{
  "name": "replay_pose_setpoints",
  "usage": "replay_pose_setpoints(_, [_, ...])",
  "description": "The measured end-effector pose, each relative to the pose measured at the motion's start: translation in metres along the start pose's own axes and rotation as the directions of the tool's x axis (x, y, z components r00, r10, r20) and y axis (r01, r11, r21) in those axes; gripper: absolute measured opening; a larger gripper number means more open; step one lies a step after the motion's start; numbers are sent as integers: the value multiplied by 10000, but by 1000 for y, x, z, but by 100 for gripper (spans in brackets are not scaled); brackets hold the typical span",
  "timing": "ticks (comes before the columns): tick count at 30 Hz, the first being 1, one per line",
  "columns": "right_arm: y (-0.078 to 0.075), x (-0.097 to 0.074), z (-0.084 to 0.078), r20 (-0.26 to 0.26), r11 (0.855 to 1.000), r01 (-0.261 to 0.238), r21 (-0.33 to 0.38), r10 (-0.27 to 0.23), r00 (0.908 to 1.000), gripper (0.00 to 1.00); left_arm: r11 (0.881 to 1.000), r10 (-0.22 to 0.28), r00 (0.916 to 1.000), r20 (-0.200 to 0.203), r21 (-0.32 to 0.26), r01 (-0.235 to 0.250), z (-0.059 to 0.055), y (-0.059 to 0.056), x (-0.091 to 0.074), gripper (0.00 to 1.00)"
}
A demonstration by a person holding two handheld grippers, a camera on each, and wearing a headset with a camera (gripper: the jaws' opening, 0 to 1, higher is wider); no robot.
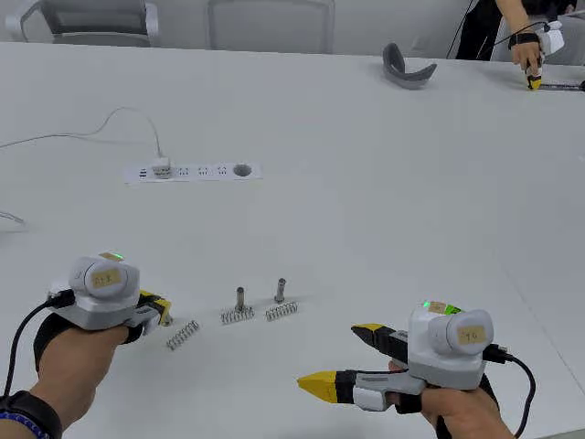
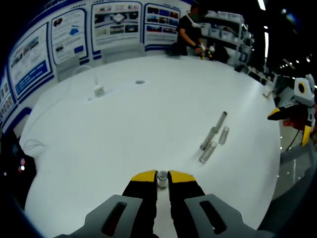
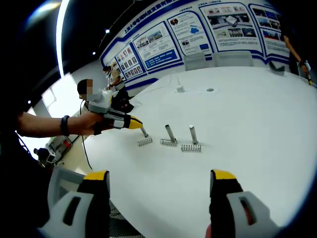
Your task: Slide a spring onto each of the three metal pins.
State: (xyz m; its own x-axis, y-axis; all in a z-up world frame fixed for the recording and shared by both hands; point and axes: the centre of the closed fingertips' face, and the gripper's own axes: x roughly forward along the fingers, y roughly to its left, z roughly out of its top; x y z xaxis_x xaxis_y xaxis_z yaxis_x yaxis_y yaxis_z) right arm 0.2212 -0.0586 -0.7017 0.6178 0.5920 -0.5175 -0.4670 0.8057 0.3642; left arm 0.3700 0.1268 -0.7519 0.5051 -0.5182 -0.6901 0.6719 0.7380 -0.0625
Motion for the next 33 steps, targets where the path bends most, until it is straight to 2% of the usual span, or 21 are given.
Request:
replay_pose_setpoints(17, [-5, -5, -2, 51, 9999, 119, 97, -120, 9999, 84, 9995, -177, 9998, 113, 270, 174, 10, -11, 9, 8])
replay_pose_setpoints(33, [-3, -3, -3, 19, 9999, 75, 107, -75, 10000, 84, 9990, -200, 9998, 86, 408, 196, 8, -12, 7, 8])
